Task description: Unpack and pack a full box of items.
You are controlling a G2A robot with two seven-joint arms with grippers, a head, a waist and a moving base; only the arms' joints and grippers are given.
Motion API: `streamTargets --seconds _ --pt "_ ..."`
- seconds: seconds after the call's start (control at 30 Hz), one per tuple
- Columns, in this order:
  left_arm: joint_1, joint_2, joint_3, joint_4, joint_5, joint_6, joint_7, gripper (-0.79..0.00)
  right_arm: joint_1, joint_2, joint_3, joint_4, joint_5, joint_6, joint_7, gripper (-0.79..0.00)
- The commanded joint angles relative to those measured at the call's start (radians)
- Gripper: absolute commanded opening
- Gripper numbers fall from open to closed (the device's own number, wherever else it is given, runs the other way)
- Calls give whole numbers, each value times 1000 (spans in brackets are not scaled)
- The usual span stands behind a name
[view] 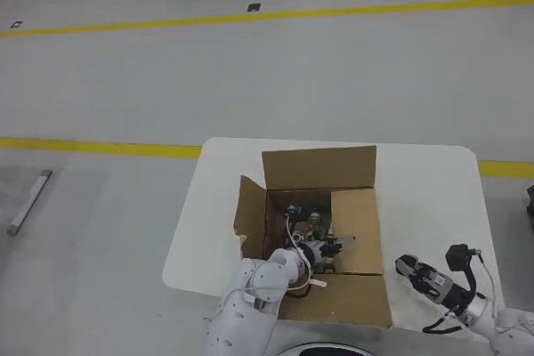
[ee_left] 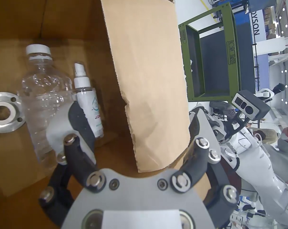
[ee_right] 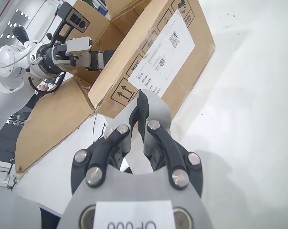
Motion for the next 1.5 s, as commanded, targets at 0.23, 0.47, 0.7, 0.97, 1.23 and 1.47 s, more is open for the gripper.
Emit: streamTargets --seconds 0.23,0.47,0.7,0.97,1.23,1.47 --pt "-18 3 24 31 -48 -13 3 0 2 -6 -47 -18 -32 6 2 -785" --pt "-20 6 32 22 -112 -23 3 0 3 -9 -64 -22 -48 12 -5 -785" --pt "-19 9 50 -16 -197 -47 -37 0 -2 -7 -57 -28 -44 9 -6 -785" --pt "-66 10 86 -44 -240 -52 -70 0 -42 1 19 -51 -4 7 -39 -779" --pt "-174 -13 192 -5 -296 -69 -69 0 -95 12 135 -60 53 10 -55 -434" --pt "-269 -44 310 78 -305 -108 -37 0 -123 18 214 -11 154 39 -45 -34"
